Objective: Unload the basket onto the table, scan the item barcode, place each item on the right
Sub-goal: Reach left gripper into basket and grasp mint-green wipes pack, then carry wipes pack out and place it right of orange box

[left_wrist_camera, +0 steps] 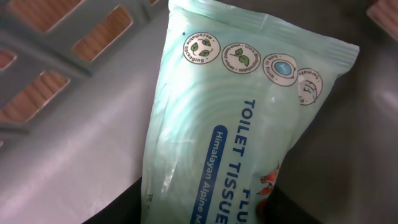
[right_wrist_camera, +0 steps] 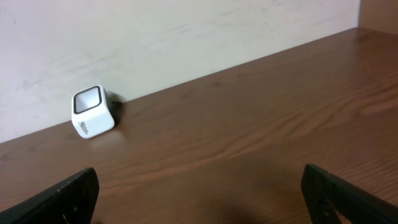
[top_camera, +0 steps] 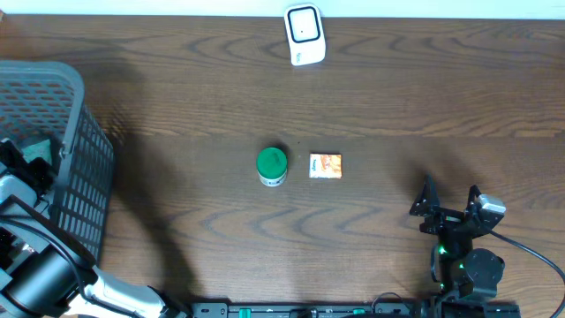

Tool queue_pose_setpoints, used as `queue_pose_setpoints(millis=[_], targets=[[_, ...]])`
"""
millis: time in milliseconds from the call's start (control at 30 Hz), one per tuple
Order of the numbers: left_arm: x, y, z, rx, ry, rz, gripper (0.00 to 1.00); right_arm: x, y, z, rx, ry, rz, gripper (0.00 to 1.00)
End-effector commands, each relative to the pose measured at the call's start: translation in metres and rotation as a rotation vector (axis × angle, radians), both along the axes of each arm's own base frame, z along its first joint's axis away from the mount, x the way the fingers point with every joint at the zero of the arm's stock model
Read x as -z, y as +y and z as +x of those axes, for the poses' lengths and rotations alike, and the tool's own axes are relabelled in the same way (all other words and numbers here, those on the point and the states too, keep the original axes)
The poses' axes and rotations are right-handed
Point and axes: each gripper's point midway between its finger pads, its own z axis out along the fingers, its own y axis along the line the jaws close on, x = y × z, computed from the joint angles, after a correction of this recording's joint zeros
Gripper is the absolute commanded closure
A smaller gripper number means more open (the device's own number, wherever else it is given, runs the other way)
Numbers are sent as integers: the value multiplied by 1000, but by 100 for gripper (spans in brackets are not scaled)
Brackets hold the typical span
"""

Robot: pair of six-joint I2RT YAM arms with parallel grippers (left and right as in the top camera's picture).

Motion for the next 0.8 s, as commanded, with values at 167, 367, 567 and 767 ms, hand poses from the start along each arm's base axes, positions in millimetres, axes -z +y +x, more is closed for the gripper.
queue_pose_setpoints(millis=[167, 367, 567, 767], targets=[[-135, -3, -6, -269, -298, 43, 58, 1, 1, 0, -3, 2, 3, 1], [-252, -70, -28, -300, -635, -50, 61, 1, 1, 0, -4, 2, 3, 1], [-318, -201, -18, 84, -842, -316, 61, 1, 1, 0, -3, 2, 3, 1], [-295, -329, -4, 454, -669, -502, 61, 1, 1, 0, -3, 2, 3, 1]])
